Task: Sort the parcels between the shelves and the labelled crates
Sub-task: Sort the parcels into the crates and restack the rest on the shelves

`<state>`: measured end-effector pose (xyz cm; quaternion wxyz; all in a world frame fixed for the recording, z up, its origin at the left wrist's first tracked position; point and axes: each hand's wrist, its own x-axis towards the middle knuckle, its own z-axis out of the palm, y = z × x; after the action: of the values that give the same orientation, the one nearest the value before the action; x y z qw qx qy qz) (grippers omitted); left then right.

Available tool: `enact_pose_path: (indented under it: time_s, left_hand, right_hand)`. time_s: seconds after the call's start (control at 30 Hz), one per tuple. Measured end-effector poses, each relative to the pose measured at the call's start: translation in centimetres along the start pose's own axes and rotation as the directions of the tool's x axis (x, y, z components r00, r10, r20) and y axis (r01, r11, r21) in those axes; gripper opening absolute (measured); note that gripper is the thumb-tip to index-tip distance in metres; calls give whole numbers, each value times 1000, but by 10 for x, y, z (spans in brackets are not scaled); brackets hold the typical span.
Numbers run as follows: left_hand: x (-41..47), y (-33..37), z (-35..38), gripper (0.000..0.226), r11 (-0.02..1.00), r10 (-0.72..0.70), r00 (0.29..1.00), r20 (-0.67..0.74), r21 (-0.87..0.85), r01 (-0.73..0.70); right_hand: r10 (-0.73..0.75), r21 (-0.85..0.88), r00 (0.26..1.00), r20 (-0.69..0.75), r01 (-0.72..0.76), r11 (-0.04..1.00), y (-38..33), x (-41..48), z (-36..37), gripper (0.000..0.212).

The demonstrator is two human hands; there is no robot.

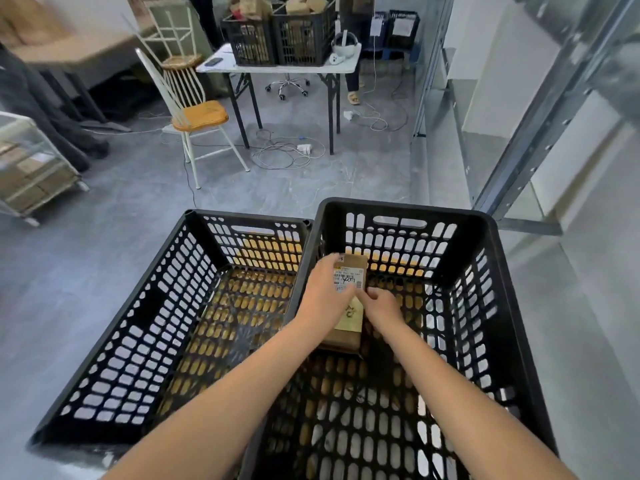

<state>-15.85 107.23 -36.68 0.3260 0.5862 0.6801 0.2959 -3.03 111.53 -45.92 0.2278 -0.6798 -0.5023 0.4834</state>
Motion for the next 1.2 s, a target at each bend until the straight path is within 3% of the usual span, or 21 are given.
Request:
enact_pose_path:
  time_s: [0.17,0.53,0.63,0.83,1.0,1.2]
  left_hand:
    - [-4,18,-31,63,980,160,982,97,102,-170]
    - [-6,40,-87,69,866,402,894,200,235,-442]
    - [-10,40,-105,69,810,466,850,244,268,-521]
    - [-38,37,-120,70,788,535,793,292,164,-593]
    - [-63,28,-127,72,691,648,672,357,95,-717]
    - [-101,33,-127,70,600,738,552,387,-2,-800]
  right_hand:
    - [-188,-261,978,-88,160,952,-29,-18,-60,50]
    - [-462,-520,873,-155,325,790,-94,-109,-96,58]
    - [-487,-574,850,-200,301,761,-104,-140,-96,61]
    - [-434,-658,865,-252,176,732,-108,-201,-78,55]
    - [-451,-664,817,-358,117,738,-102,-256,-53,57]
    - [-359,-665,812,-460,-46,746,-86,-327,-35,59]
